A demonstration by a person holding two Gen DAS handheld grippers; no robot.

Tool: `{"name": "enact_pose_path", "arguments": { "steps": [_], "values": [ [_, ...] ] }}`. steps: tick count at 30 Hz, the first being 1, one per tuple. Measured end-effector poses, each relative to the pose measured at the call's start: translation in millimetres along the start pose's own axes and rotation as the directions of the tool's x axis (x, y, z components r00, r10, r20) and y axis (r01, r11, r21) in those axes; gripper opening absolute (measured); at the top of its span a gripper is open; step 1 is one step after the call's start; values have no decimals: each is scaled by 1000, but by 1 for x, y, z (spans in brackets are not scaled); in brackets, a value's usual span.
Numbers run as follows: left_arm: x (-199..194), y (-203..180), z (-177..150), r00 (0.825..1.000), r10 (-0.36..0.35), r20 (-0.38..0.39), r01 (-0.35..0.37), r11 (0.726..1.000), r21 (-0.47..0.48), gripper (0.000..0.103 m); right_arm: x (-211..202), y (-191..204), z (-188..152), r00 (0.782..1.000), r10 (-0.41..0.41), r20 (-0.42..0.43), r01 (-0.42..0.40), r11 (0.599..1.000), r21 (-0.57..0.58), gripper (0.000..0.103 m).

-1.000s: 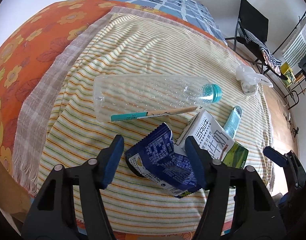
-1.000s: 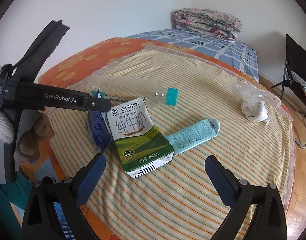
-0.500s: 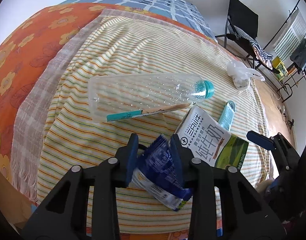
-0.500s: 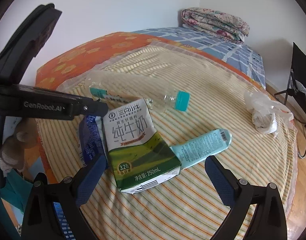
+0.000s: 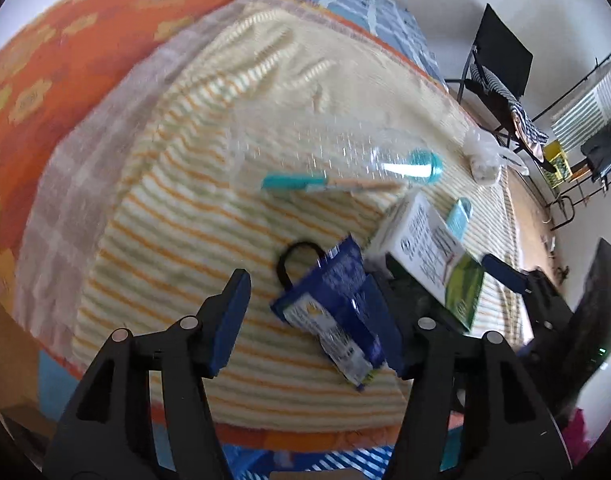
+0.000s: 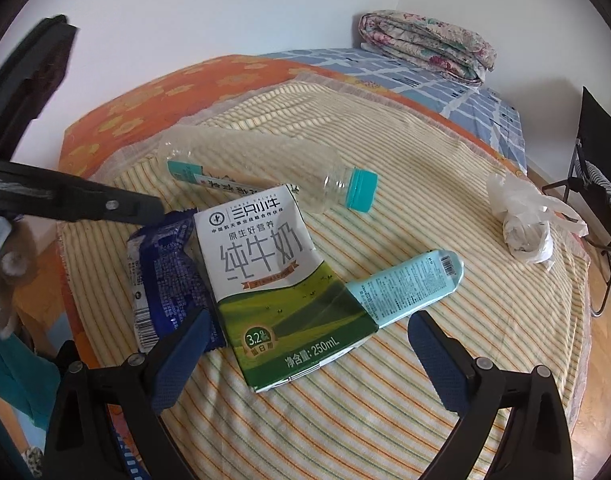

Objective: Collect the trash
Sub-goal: 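Grasp the blue snack bag with the left tool while the right tool grasps the milk carton, then carry the snack bag and milk carton over the blue basket and release both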

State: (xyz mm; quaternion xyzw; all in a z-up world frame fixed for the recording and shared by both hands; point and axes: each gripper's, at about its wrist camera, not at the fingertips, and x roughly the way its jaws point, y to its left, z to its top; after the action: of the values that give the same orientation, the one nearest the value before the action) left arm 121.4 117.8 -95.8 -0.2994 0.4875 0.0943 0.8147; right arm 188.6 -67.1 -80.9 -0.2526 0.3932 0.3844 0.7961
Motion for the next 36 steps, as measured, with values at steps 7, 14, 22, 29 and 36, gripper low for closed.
{"name": "enact_pose_path", "arguments": {
  "steps": [7, 14, 22, 29, 36],
  "values": [
    [11, -5, -9, 998, -29, -61, 28, 999, -26, 61, 4, -4, -5, 999, 31, -30, -30, 999, 46, 77],
    [21, -25, -9, 998, -9, -58, 9, 1000, 0, 61, -6, -26, -15, 999, -17, -42, 22, 991, 129, 74],
    [40, -59, -17, 993, 120, -8, -119, 988, 99, 77, -36, -58, -17, 997, -72, 5, 69, 973, 220, 73],
    [43, -72, -33, 979, 188, 81, -201, 955, 217, 70, -48, -66, -21, 996, -84, 16, 77, 965, 250, 73],
    [29, -56, -32, 993, 110, 53, -118, 977, 175, 53, -60, -66, -30, 996, -85, 18, 77, 958, 276, 73]
  ]
}}
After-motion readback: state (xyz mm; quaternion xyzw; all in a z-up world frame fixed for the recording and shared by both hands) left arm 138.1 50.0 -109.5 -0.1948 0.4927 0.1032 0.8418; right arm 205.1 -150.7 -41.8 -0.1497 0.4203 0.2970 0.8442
